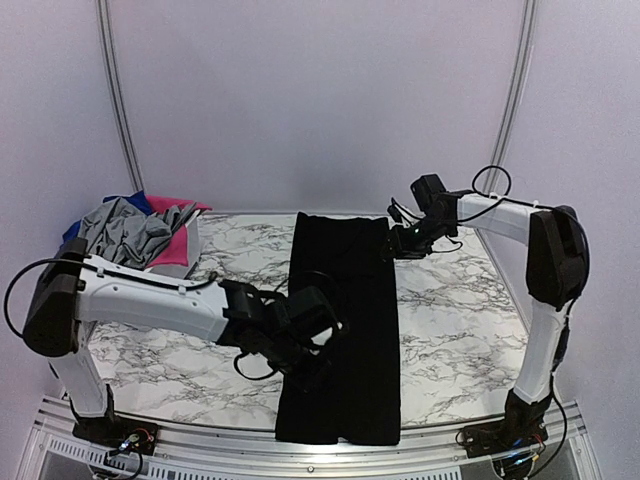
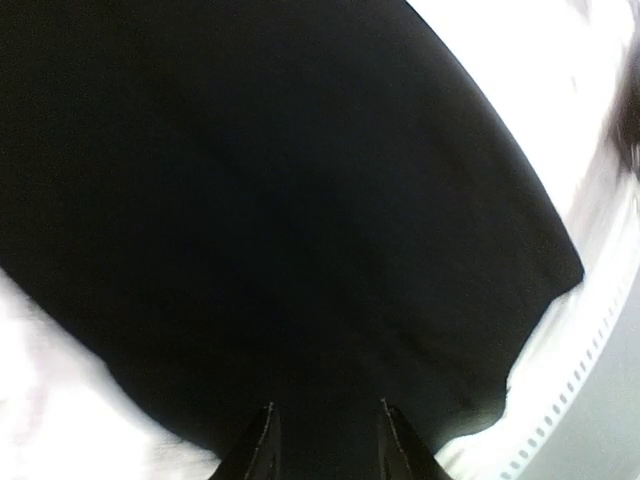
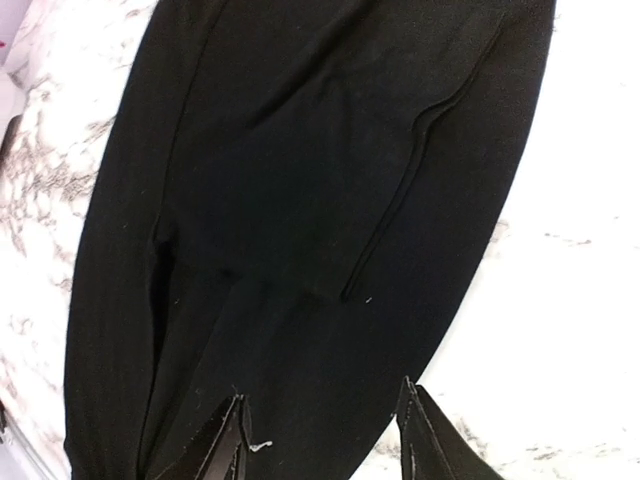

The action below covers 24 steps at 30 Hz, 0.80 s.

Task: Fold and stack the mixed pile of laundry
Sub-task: Rotate the rectangle-folded T-shirt at the center of the board, then move the rectangle-folded T-shirt to the center of the board.

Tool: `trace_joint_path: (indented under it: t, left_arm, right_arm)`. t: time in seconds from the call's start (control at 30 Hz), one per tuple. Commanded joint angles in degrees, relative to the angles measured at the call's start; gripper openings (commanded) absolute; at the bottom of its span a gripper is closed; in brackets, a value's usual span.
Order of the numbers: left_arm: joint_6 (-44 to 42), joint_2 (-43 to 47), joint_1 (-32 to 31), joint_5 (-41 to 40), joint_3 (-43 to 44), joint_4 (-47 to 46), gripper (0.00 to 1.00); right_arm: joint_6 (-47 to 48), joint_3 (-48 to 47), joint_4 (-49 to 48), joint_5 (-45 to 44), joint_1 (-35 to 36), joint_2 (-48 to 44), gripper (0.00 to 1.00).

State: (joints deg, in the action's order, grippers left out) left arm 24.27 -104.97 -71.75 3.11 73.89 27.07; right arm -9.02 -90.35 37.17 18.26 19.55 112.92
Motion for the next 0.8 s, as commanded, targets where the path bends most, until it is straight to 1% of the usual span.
trace_joint_path:
  t: [0.0,0.13,0.2,0.3,0.4,0.5,0.6,0.77]
  left_arm:
    - [1.38,7.25,9.02,-4.80,-2.27,-1.00,0.37]
    - [0.33,4.30,17.95,-7.06,1.71,-3.02,0.37]
    - [-0.22,0.95,20.59,-7.42,5.46,-4.32,0.36]
    - [-1.44,-5.84,22.82,-7.13,12.90,-4.58,0.36]
    - [-3.31,-13.16,23.62,-6.22,21.00,-4.49,0.35]
    - [-3.67,-19.40,24.49,-5.48,26.18,-4.22,0.35]
    - [-2.37,-23.30,26.12,-5.29,27.91,-3.99,0.34]
    - [-0.17,-26.77,29.87,-5.14,26.64,-3.00,0.31]
  right_arm:
    - [0.06,2.88,-4.40,3.23,1.46,-2.35,0.44]
    - [0.26,3.33,-5.15,3.56,2.21,-0.05,0.39]
    - [0.73,2.95,-5.59,3.14,2.32,1.48,0.36]
    - [2.19,0.99,-4.41,1.20,2.40,4.40,0.33]
    - [3.57,-0.70,-3.80,0.15,2.42,6.79,0.32]
    - [5.01,-3.52,-2.69,-1.23,2.42,10.04,0.31]
    - [6.14,-7.72,-1.07,-2.31,2.42,14.00,0.29]
    - [6.18,-15.11,-0.26,-3.34,2.59,20.92,0.28]
